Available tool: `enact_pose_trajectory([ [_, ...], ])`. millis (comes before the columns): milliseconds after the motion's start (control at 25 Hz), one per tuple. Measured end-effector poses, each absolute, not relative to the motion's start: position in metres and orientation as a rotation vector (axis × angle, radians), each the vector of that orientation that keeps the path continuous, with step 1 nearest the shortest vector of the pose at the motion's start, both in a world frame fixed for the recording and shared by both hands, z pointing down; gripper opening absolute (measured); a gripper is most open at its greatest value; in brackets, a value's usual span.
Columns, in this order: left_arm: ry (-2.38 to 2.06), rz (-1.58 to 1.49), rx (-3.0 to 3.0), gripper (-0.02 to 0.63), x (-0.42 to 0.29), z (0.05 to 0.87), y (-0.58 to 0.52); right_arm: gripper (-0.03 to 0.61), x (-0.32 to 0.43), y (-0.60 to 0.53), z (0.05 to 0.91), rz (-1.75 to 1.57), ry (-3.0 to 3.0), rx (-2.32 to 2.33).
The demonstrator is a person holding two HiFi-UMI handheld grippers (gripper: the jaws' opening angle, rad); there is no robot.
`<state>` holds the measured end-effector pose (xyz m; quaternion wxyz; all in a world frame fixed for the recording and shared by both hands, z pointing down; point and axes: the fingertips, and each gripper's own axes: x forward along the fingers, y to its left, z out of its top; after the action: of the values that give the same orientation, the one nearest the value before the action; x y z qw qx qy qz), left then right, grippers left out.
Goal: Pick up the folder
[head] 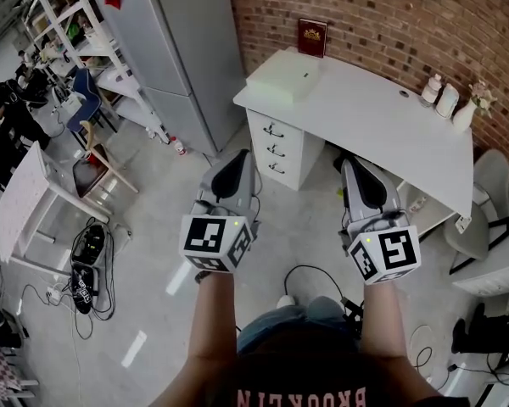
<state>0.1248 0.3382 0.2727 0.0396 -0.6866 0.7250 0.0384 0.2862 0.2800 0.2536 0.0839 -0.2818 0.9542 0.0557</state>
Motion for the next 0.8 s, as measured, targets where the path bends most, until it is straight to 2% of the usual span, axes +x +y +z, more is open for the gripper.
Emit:
enact_pose_trajectory([
  [480, 2.284, 0.054, -2.091, -0.002, 0.076, 0.294, 0.299, 0.002, 0.231, 0.240, 0.276, 0.169, 2.943, -0.804],
  [800, 2.302, 0.060, -2.048, -0.003, 0.030, 0.299, 0.240, 0.000, 0.185, 0.172, 0.283, 0.214, 2.940, -0.801],
])
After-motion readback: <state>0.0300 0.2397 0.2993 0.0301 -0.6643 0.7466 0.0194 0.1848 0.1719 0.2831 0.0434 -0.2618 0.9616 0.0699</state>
